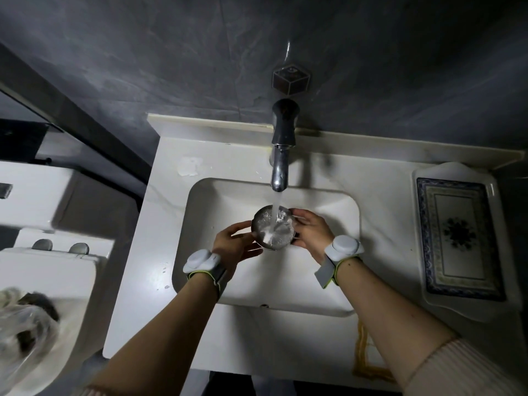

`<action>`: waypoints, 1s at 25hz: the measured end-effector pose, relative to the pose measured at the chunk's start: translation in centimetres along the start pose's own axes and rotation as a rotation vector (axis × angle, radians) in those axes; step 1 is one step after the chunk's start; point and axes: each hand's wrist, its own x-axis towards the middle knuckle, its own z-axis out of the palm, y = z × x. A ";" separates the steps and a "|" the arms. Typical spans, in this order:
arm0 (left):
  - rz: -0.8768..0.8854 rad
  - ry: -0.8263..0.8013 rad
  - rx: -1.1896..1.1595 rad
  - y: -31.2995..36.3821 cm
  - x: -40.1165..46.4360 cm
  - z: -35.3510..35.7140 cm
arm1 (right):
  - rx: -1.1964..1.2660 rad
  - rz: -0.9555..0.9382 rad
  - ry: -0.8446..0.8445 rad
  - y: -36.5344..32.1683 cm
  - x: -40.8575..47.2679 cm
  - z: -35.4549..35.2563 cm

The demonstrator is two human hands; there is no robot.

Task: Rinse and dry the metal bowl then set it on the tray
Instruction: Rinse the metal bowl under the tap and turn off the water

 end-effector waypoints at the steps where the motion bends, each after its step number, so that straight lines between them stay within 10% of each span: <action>1: 0.010 0.001 -0.008 0.0 0.0 -0.1 | 0.008 0.000 -0.003 0.0 0.1 0.0; 8: 0.046 0.017 -0.006 0.5 -0.2 0.3 | -0.117 -0.019 0.043 -1.5 0.2 -0.3; 15: 0.049 0.031 -0.046 1.4 -1.7 0.8 | -0.332 -0.444 0.264 -9.3 -2.3 -0.3; 25: 0.105 0.002 -0.041 3.0 -3.7 1.8 | -0.459 -0.558 0.097 -16.0 -6.3 3.4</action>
